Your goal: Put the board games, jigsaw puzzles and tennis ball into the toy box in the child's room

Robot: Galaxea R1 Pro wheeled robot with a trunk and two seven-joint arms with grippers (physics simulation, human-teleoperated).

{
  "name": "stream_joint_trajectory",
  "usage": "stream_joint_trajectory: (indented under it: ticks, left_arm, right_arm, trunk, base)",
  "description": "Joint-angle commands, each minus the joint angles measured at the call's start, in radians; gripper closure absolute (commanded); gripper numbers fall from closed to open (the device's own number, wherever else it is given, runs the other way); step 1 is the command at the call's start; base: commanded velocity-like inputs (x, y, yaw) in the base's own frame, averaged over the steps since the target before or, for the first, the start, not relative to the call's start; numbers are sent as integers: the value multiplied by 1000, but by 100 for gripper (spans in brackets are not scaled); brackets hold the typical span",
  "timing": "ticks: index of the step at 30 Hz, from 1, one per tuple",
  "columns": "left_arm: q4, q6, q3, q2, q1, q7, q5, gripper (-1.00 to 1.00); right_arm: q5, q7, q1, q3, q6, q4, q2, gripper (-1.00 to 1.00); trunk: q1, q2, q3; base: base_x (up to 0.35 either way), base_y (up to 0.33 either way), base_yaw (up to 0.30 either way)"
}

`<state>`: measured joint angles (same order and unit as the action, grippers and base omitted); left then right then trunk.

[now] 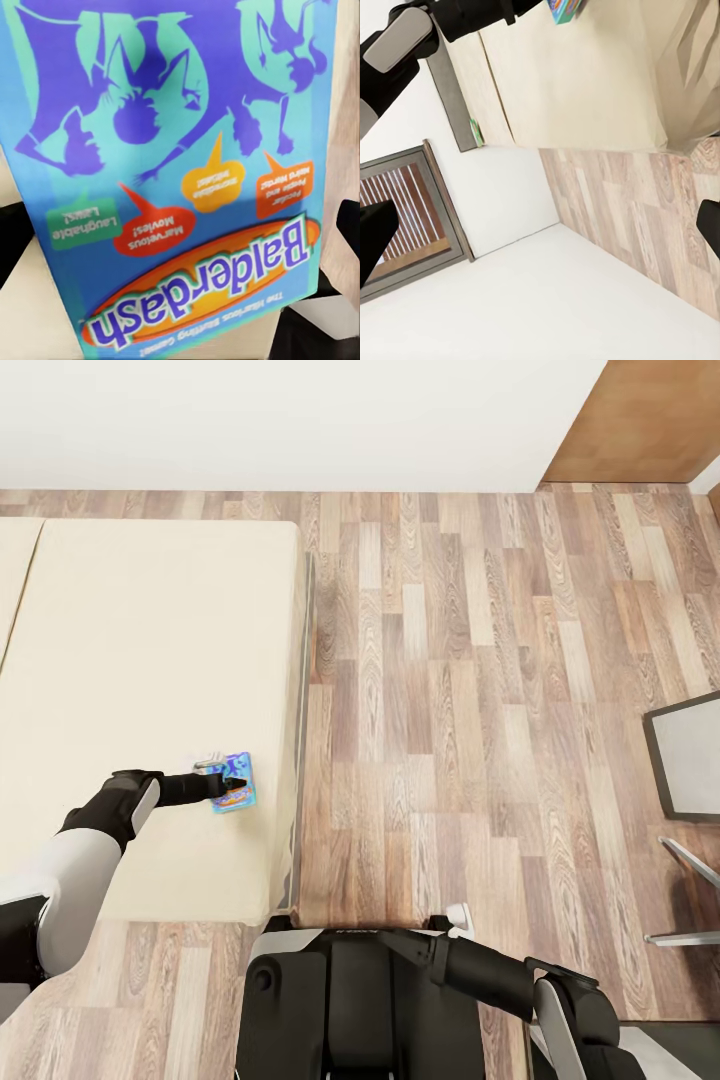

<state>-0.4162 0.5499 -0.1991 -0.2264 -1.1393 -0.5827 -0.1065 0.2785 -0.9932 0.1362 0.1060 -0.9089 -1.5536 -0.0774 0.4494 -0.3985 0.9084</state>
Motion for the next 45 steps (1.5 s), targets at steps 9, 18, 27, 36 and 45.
stream_joint_trajectory:
  ticks: [9,18,27,36,45]
  left_arm:
    - [-1,7,-8,1,-1,-21,-11,-100]
    - [-1,21,-8,1,0,-24,-7,-100]
    - [-1,32,-8,1,0,-66,-7,-100]
    - [-1,34,-8,2,-1,-94,-13,-100]
    - [-1,34,-10,2,-1,-95,-9,-100]
  right_arm:
    - [1,-4,0,2,-5,0,-1,-100]
    - [3,-4,0,3,-5,0,-1,-100]
    - [4,-4,0,3,-5,0,-1,-100]
    - [4,-4,0,3,-5,0,0,-100]
    - [4,-4,0,3,-5,0,0,-100]
  trunk:
    - [1,-2,1]
    - [1,-2,1]
    - [1,-2,1]
    - [1,-2,1]
    - [1,-2,1]
  base:
    - [0,0,0]
    - [0,0,0]
    - [0,0,0]
    - [0,0,0]
    - [0,0,0]
